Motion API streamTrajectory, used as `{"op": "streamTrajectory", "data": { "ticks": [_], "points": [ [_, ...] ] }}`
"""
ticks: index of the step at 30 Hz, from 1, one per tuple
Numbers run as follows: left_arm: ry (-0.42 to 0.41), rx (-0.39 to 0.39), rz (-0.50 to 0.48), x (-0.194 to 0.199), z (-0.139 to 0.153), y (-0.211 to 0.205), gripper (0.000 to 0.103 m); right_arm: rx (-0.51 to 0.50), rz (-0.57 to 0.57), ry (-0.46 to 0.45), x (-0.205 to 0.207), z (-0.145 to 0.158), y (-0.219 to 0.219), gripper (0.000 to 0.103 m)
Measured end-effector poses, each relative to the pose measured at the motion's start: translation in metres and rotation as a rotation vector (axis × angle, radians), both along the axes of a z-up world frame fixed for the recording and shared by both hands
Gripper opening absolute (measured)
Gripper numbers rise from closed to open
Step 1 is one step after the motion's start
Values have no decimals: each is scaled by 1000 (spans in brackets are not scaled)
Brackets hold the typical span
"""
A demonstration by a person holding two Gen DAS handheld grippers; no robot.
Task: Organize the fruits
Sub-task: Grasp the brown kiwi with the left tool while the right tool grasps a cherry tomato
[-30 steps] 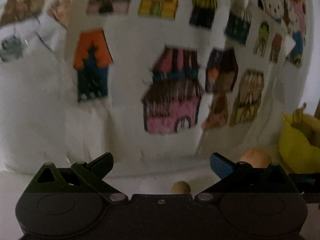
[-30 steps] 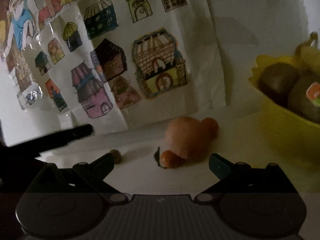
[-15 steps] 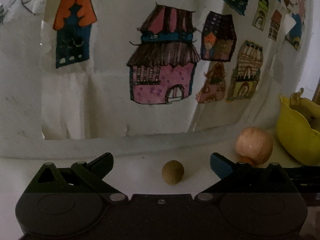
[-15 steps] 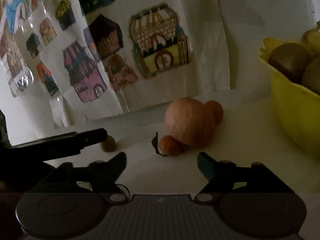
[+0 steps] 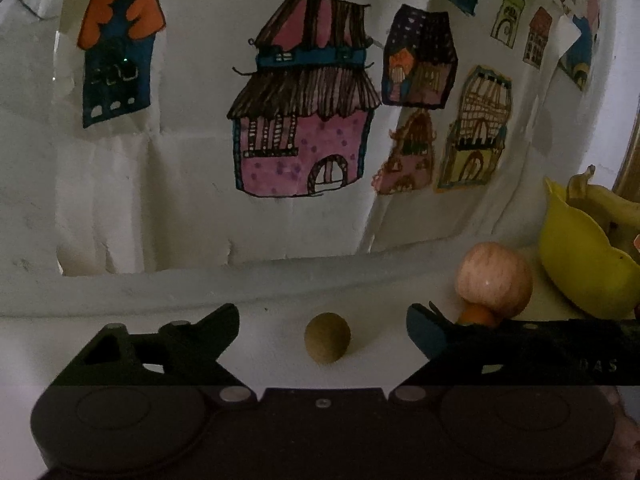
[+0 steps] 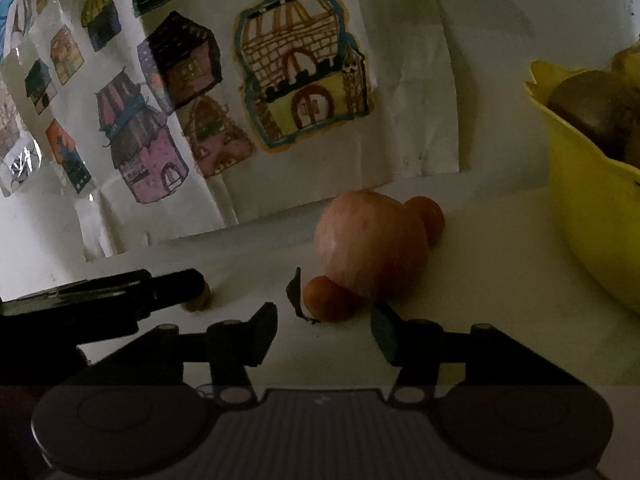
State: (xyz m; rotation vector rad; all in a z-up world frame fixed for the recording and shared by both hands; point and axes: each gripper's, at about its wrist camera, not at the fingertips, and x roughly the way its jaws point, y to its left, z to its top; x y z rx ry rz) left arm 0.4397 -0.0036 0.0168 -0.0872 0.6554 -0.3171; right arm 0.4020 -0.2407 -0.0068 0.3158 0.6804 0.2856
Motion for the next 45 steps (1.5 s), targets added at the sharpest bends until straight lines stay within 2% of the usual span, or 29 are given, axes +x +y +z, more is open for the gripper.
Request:
{"op": "streamTrajectory", "data": {
  "ticks": [3,11,18,28,39,45],
  "points": [
    [4,1,-10,0,0,0,82,6,1,-5,1,-2,1,53],
    [34,0,-41,7,-4,-8,63,16,6,-23,2,-6,3,53],
    [54,-6,-44,9,-6,-7,52,-8,1,-41,1,-7,7,51],
    [76,-10,-53,11,-8,-7,30,-4,-6,-43,3,-8,6,39],
    [82,-17,-60,11,-7,-6,29,18,-5,-44,5,-12,3,42],
    [88,-36,-70,9,-8,-5,29,19,-17,-48,5,-17,2,32]
  ]
}}
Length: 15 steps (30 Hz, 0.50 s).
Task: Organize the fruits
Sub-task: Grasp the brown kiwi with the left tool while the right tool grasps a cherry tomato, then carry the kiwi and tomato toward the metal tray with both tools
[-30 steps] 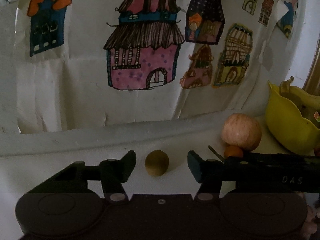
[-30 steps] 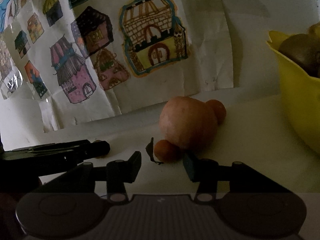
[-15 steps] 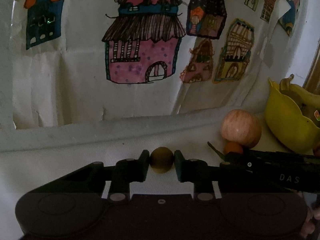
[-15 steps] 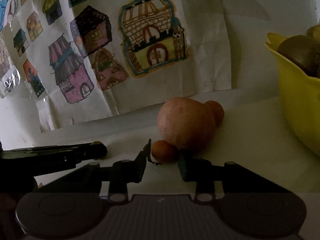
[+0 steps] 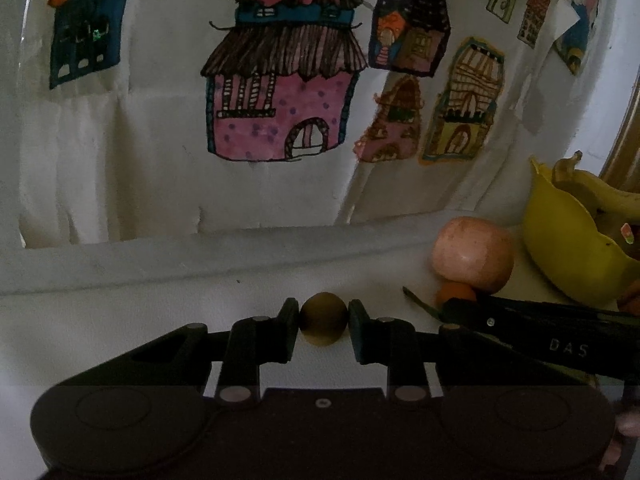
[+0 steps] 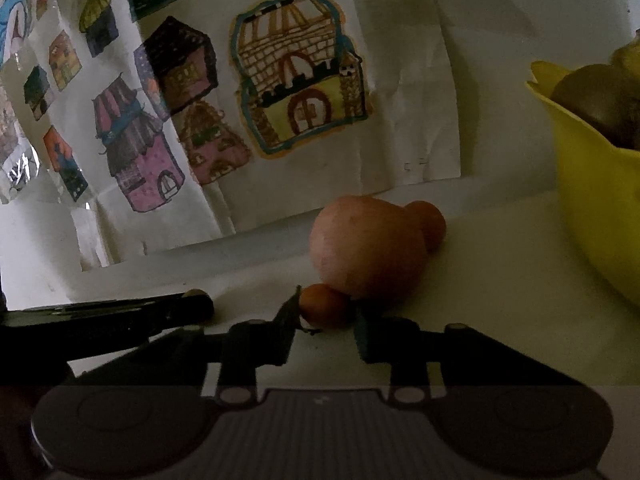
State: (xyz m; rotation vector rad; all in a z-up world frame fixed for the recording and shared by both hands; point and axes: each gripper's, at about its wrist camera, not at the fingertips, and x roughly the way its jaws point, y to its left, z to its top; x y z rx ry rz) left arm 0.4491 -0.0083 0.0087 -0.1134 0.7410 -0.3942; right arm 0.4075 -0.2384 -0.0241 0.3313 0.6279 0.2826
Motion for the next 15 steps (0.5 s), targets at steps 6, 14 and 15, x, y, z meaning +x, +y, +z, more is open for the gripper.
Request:
{"op": "streamTrajectory", "data": {
  "ticks": [6,14,15],
  "points": [
    [-2,-1,-9,0,0,-3,29,9,7,-5,-3,-3,1,31],
    [-7,-4,3,-2,1,1,29,33,65,-13,-5,-6,1,31],
    [-7,-4,4,-2,0,1,29,33,74,-14,-6,-6,2,31]
  ]
}}
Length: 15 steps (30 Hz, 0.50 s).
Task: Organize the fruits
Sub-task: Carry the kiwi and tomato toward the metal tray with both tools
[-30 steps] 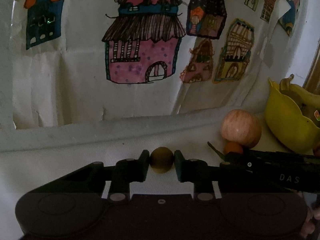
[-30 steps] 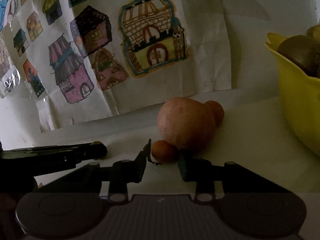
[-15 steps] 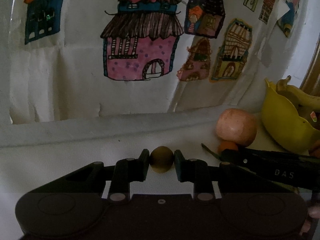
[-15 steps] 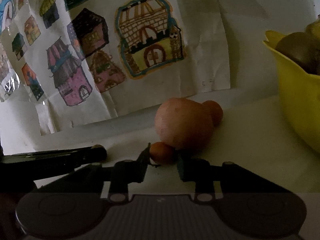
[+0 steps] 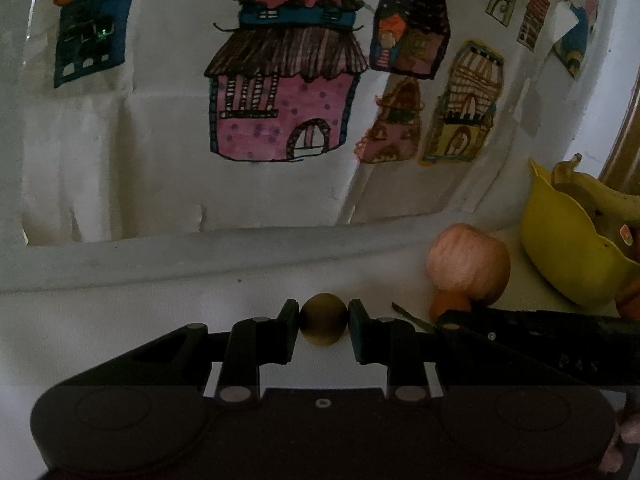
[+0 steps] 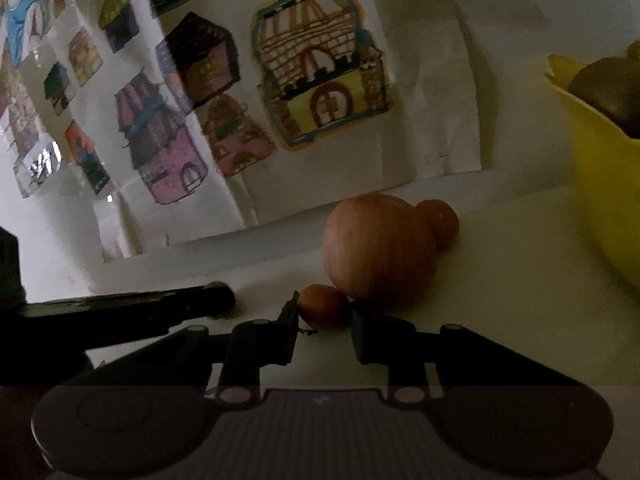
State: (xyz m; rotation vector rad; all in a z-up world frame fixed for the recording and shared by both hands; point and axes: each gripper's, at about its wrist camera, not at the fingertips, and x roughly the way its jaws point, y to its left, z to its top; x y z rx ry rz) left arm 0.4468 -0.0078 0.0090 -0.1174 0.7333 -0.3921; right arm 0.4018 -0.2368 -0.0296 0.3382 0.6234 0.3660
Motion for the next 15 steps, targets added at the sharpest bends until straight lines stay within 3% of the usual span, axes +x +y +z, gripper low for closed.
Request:
{"op": "streamTrajectory", "data": {
  "ticks": [15],
  "points": [
    [-49,-29,6,-10,15,6,28,9,116,-8,-7,3,11,31]
  ]
}}
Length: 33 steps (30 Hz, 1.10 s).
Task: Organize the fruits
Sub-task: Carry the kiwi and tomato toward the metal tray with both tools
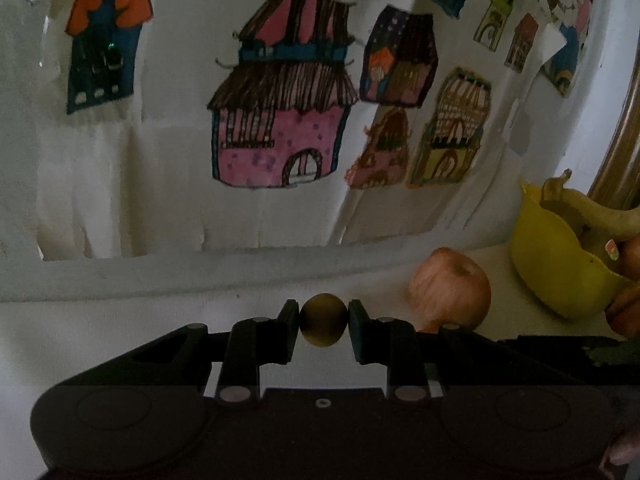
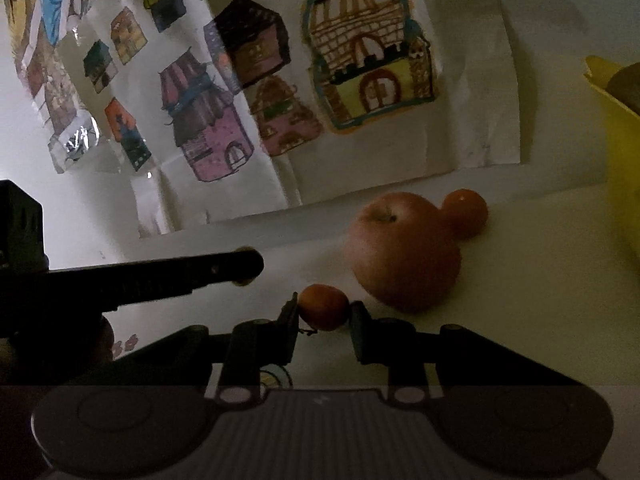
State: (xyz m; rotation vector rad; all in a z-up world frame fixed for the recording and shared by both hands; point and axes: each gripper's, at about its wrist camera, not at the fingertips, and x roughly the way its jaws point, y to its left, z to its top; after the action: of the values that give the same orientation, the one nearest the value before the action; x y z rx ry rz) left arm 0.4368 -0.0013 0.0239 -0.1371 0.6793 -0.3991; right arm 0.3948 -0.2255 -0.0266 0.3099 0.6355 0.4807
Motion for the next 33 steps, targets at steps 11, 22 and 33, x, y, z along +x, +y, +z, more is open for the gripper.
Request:
{"op": "streamTrajectory", "data": {
  "ticks": [11,22,33],
  "points": [
    [-55,-31,-10,-40,36,3,28,38,56,-36,-32,29,-5,31],
    [-159,-36,-11,-117,88,0,29,13,10,-146,-105,77,-26,31],
    [-190,-42,-34,-198,100,-7,29,-44,15,-213,-181,95,-30,31]
  ]
}}
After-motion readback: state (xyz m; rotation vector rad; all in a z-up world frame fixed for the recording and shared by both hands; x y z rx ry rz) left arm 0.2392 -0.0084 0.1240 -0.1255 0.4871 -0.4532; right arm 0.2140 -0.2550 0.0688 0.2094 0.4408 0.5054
